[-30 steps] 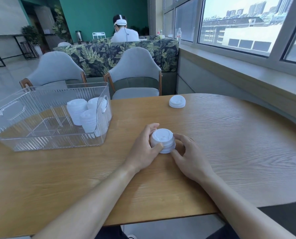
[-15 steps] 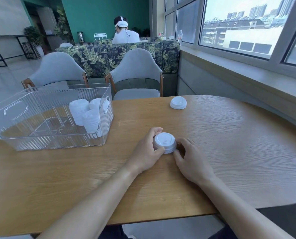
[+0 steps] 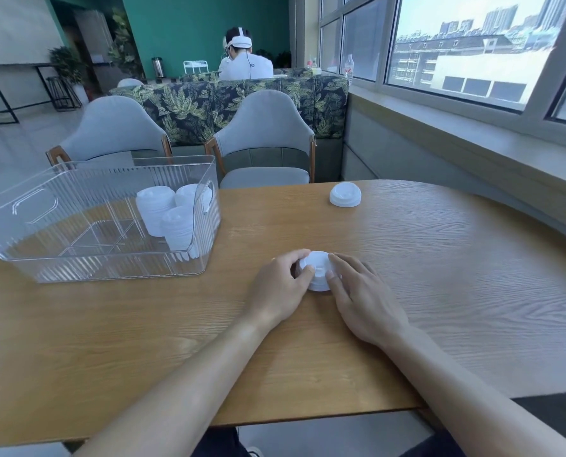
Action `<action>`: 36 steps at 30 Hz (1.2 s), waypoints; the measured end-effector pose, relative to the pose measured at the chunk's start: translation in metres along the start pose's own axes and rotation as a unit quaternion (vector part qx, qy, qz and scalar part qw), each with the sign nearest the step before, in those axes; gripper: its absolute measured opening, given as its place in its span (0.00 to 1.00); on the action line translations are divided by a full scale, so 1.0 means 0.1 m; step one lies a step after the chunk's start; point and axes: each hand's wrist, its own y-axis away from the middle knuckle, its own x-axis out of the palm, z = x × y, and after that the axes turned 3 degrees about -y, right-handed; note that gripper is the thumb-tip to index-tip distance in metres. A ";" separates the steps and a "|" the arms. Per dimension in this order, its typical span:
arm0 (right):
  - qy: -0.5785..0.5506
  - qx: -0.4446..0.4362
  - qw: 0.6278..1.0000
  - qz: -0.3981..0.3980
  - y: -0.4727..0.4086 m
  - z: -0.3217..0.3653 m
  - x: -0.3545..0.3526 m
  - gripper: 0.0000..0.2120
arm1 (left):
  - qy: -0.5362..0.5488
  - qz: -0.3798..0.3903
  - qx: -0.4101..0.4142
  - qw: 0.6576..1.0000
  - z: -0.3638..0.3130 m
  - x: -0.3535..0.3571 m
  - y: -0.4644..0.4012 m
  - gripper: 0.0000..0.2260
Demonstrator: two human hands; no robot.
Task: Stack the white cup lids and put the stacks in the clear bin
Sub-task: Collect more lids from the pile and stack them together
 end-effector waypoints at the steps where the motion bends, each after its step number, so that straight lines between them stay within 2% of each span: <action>1: 0.007 0.003 1.000 0.002 -0.01 -0.01 0.01 0.24 | -0.003 0.002 0.000 1.000 0.00 0.00 0.00 0.18; 9: 0.023 0.019 1.000 0.001 -0.03 0.00 0.02 0.24 | -0.057 -0.011 0.007 0.998 -0.03 -0.01 0.01 0.19; 19: 0.008 0.025 1.000 0.006 0.01 0.03 0.01 0.25 | -0.103 0.017 0.027 0.994 -0.05 -0.03 0.07 0.19; 24: -0.008 0.040 0.999 -0.024 0.08 0.05 -0.02 0.22 | -0.098 0.045 0.018 0.994 -0.04 -0.03 0.10 0.29; 29: 0.002 0.015 0.999 -0.044 0.17 0.09 -0.03 0.13 | -0.168 0.046 0.060 0.983 -0.09 -0.03 0.15 0.37; 32: 0.006 0.001 0.999 -0.050 0.21 0.15 -0.05 0.10 | -0.154 0.035 0.053 0.986 -0.07 -0.05 0.20 0.37; 36: -0.002 -0.021 0.998 -0.051 0.27 0.21 -0.05 0.11 | -0.068 0.005 0.024 0.997 0.01 -0.11 0.31 0.38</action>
